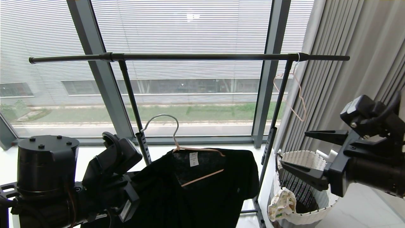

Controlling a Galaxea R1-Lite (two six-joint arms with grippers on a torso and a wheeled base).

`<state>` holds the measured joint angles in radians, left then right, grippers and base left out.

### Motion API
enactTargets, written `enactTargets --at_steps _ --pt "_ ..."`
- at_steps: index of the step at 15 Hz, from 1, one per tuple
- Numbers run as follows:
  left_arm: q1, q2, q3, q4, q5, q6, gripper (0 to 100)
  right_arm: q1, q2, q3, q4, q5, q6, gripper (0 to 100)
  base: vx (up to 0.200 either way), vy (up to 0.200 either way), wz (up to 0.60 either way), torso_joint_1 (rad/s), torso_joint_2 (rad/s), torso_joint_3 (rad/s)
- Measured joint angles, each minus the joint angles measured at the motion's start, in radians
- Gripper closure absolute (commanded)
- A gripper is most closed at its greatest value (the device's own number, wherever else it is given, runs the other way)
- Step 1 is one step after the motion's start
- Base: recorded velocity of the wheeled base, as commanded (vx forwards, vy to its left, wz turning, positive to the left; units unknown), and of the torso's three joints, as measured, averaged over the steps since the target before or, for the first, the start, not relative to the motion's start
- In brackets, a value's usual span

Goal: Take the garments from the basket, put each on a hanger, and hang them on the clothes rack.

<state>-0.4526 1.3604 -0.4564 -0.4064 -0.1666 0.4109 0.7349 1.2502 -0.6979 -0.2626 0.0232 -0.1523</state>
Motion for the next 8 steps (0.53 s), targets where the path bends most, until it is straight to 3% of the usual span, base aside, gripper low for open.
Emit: enactTargets --at_steps 4,6,8 --pt "-0.171 0.016 -0.072 -0.001 0.011 -0.117 100 -0.001 -0.065 -0.050 0.174 0.115 -0.158 0 0.000 0.000 0.00 0.000 0.00 0.000" --pt "-0.279 0.048 -0.106 -0.001 0.041 -0.130 100 0.000 -0.072 -0.116 0.334 0.193 -0.260 0 0.000 0.000 0.00 0.000 0.00 0.000" --pt "-0.366 0.075 -0.118 -0.001 0.054 -0.090 100 0.000 -0.073 -0.151 0.419 0.236 -0.307 0 0.000 0.000 0.00 0.000 0.00 0.000"
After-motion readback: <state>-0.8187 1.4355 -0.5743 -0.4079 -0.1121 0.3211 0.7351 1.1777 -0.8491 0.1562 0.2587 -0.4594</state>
